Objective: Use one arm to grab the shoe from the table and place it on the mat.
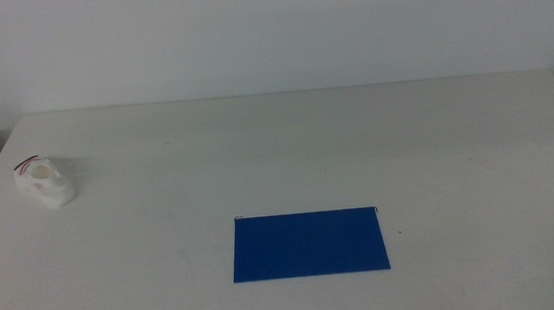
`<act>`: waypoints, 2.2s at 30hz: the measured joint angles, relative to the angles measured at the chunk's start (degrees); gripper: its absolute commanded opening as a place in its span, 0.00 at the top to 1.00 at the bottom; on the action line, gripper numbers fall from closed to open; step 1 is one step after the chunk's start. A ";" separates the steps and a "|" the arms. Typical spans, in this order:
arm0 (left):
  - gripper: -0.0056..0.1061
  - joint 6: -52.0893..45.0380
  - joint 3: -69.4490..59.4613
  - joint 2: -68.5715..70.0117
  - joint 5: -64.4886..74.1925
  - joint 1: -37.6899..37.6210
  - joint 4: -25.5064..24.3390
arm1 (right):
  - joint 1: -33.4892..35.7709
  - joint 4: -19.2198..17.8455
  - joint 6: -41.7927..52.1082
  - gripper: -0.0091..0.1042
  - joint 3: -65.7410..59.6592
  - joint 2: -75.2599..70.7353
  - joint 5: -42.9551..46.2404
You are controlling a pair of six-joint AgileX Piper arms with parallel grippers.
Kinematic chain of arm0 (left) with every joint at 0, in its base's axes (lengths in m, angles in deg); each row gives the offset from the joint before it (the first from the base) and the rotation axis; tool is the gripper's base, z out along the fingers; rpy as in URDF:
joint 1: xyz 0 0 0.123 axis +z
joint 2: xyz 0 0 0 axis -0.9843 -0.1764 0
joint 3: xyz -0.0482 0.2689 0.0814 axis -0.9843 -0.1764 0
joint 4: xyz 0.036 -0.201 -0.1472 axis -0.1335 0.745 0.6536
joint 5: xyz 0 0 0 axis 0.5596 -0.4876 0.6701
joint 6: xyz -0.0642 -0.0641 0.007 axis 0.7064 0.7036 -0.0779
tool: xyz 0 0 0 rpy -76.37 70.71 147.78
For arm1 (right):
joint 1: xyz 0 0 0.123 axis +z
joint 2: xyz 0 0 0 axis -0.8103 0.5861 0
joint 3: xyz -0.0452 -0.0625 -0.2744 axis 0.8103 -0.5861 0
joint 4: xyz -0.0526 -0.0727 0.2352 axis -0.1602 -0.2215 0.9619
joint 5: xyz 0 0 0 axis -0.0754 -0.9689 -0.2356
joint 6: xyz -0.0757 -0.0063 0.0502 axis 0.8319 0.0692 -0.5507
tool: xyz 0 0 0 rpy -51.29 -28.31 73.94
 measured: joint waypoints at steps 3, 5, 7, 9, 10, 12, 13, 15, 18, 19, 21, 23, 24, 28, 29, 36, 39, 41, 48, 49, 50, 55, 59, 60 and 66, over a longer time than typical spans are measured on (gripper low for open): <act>0.17 0.00 4.57 -3.99 1.19 0.00 -0.23 | 0.00 0.00 0.00 0.23 0.00 0.00 0.00; 0.17 0.00 7.70 -6.98 2.31 0.00 -0.27 | 0.00 0.00 0.00 0.23 0.00 0.00 0.00; 0.17 0.00 10.67 -9.80 3.51 0.00 -0.27 | 0.00 0.00 0.00 0.23 0.00 0.00 0.00; 0.17 0.00 13.28 -13.02 5.04 0.00 -0.27 | 0.00 0.00 0.00 0.23 0.00 0.00 0.00; 0.17 0.00 14.71 -14.68 5.62 0.00 -0.34 | 0.00 0.00 0.00 0.23 0.00 0.00 0.00; 0.17 0.00 17.28 -17.69 6.49 0.00 -0.40 | 0.00 0.00 0.00 0.23 0.00 0.00 0.00; 0.17 0.00 18.70 -19.39 6.64 0.00 -0.40 | 0.00 0.00 0.00 0.23 0.00 0.00 0.00; 0.17 0.00 21.11 -22.42 6.69 0.00 -0.40 | 0.00 0.00 0.00 0.23 0.00 0.00 0.00; 0.17 0.22 24.48 -27.34 6.79 0.00 -0.40 | 0.00 0.00 0.00 0.23 0.00 0.00 0.00; 0.17 0.35 25.25 -28.87 6.79 0.00 -0.40 | 0.00 0.00 0.00 0.23 0.00 0.00 0.00; 0.17 0.47 26.04 -31.46 6.79 0.00 -0.40 | 0.00 0.00 0.00 0.23 0.00 0.00 0.00; 0.17 0.47 26.30 -33.98 6.64 0.00 -0.40 | 0.00 0.00 0.00 0.23 0.00 0.00 0.00; 0.17 0.47 26.35 -34.87 6.59 0.00 -0.40 | 0.00 0.00 0.00 0.23 0.00 0.00 0.00; 0.17 0.48 26.45 -38.62 6.44 0.00 -0.44 | 0.00 0.00 0.00 0.23 0.00 0.00 0.00; 0.17 0.48 26.47 -39.44 6.36 0.00 -0.44 | 0.00 0.00 0.00 0.23 0.00 0.00 0.00; 0.17 0.66 26.47 -43.33 8.43 0.00 0.03 | 0.00 0.00 0.00 0.23 0.00 0.00 0.00; 0.17 2.86 27.50 -44.23 11.02 0.89 0.21 | 0.00 0.00 0.00 0.23 0.00 0.00 0.00; 0.17 6.56 29.14 -45.08 13.21 2.71 0.42 | 0.00 0.00 0.00 0.23 0.00 0.00 0.00; 0.17 12.88 35.53 -49.06 24.78 9.55 0.37 | 0.00 0.00 0.00 0.23 0.00 0.00 0.00; 0.17 14.13 36.49 -49.72 26.62 10.27 0.37 | 0.00 0.00 0.00 0.23 0.00 0.00 0.00; 0.17 15.51 37.32 -50.34 28.03 10.78 0.37 | 0.00 0.00 0.00 0.23 0.00 0.00 0.00; 0.17 21.95 42.11 -54.57 34.90 12.38 -2.09 | 0.00 0.00 0.00 0.23 0.00 0.00 0.00; 0.17 28.16 45.79 -58.93 37.86 12.44 -4.90 | 0.00 0.00 0.00 0.23 0.00 0.00 0.00; 0.17 29.93 46.73 -60.23 38.29 12.44 -5.20 | 0.00 0.00 0.00 0.23 0.00 0.00 0.00; 0.21 39.58 51.52 -68.56 40.09 12.44 -5.96 | 0.00 0.00 0.00 0.23 0.00 0.00 0.00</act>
